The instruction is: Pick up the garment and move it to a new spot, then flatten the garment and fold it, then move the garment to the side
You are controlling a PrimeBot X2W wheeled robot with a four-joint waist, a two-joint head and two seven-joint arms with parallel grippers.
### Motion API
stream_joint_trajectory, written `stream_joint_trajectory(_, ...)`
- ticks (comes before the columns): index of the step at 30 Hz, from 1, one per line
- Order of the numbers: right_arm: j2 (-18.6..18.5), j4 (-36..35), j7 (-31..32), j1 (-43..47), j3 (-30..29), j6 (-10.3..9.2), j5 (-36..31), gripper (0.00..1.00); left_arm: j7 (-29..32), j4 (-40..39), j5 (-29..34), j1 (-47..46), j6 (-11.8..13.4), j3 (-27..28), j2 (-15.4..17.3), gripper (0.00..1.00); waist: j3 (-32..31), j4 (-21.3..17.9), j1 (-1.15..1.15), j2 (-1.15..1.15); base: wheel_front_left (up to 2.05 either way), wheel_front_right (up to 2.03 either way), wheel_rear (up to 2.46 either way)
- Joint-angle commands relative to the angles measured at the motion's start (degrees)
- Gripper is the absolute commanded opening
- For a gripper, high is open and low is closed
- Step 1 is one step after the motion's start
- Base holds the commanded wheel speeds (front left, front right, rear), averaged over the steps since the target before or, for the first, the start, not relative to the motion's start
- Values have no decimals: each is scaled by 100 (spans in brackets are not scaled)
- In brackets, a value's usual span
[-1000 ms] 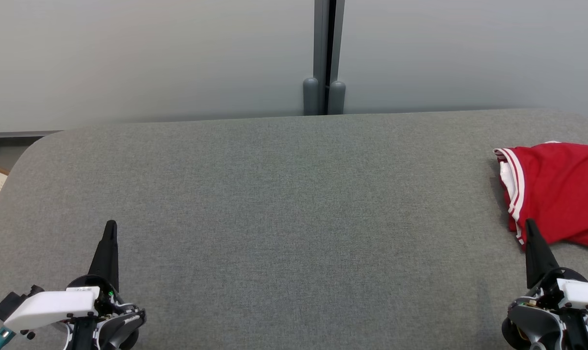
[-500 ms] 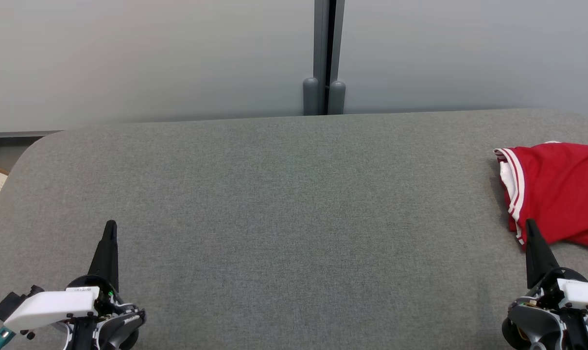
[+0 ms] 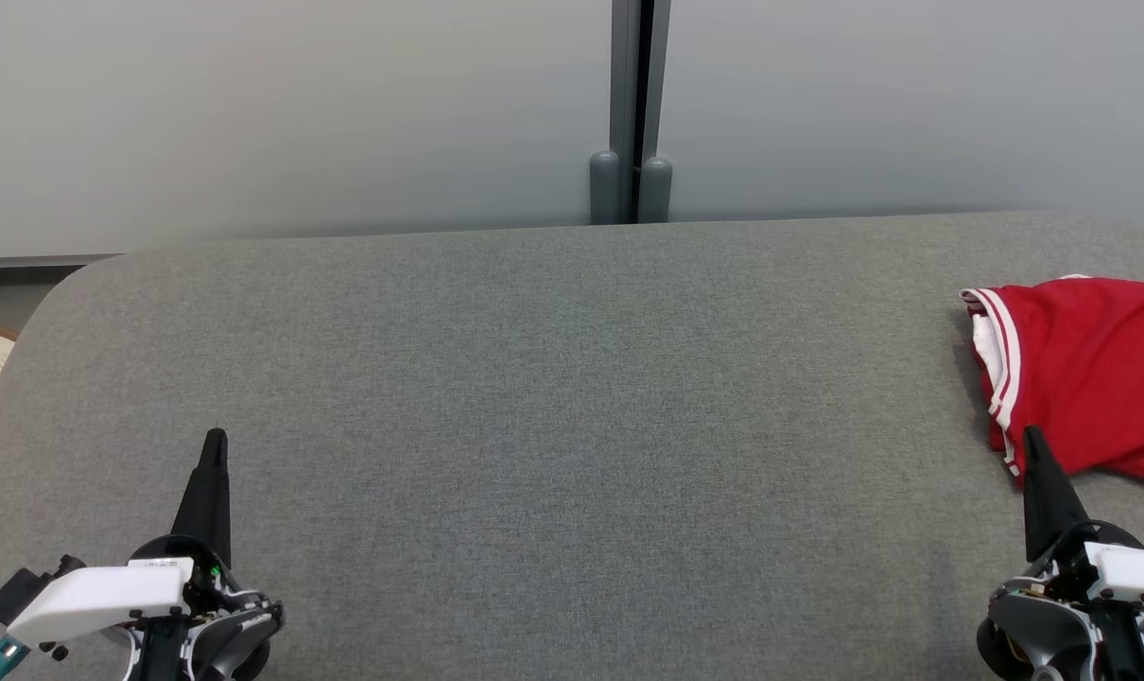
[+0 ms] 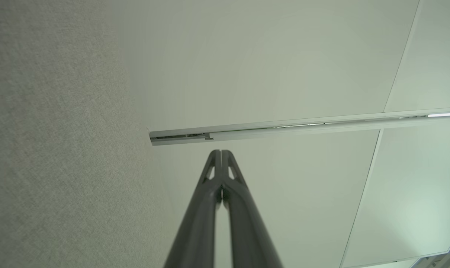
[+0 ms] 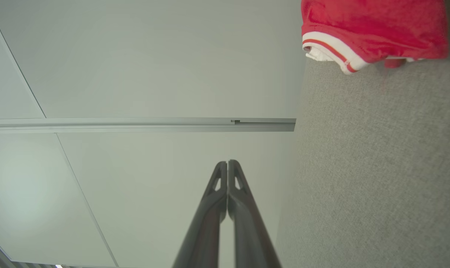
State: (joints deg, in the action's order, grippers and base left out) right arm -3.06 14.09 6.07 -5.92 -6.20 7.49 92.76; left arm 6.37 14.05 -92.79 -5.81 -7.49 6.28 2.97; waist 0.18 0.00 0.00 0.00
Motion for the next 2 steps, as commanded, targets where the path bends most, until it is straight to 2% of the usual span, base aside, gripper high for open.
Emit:
stream_joint_trajectory(1, -9, 11, 38, -67, -3, 0, -18, 0, 10, 9, 30, -83, -17, 22, 12, 0, 0, 0, 0, 0, 0, 0, 0)
stream_joint_trajectory(2, -9, 11, 39, -67, -3, 0, -19, 0, 11, 9, 31, -83, -17, 22, 12, 0, 0, 0, 0, 0, 0, 0, 0)
